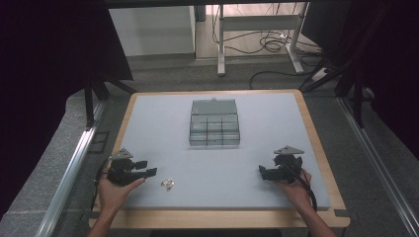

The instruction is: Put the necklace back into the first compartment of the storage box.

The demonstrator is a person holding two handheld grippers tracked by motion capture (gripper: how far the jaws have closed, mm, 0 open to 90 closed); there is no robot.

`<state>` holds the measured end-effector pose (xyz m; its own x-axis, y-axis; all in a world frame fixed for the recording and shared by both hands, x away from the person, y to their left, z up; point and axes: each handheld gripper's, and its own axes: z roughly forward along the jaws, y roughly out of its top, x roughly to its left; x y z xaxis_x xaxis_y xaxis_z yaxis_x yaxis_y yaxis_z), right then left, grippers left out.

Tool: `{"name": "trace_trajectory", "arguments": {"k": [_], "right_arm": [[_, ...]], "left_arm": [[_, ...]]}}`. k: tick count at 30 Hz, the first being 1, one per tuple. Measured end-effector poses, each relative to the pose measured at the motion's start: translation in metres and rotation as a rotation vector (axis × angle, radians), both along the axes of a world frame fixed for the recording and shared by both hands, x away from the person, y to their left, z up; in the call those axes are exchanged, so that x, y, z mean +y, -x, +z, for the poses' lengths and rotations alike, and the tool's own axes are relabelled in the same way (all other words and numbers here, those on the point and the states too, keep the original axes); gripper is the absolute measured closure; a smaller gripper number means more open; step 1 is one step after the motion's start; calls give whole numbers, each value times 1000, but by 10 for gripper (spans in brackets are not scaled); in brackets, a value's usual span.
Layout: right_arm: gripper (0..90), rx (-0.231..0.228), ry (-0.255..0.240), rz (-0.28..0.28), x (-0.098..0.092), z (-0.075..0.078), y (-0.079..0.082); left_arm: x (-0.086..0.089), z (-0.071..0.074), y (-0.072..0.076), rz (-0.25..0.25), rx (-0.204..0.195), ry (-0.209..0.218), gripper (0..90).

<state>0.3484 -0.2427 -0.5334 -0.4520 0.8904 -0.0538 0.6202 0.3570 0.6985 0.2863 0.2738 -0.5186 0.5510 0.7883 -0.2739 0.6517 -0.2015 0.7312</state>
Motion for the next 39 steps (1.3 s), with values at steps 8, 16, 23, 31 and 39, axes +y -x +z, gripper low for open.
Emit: {"name": "trace_trajectory", "arguments": {"k": [8,16,23,31,39], "right_arm": [[0,-4,0,-8,-3,0,7],[7,-3,2,-23,-3,1,11],[16,-8,-5,-10,-6,0,13],[19,-7,-1,0,-7,1,14],[20,-9,-2,1,-7,1,14]], "left_arm": [[-3,-2,7,-7,1,-42,427],[-8,-1,11,-36,9,-53,431],[-6,1,12,-34,6,-36,435],[-10,5,16,-49,0,-25,442],[-19,10,21,-83,-8,-28,461]]}}
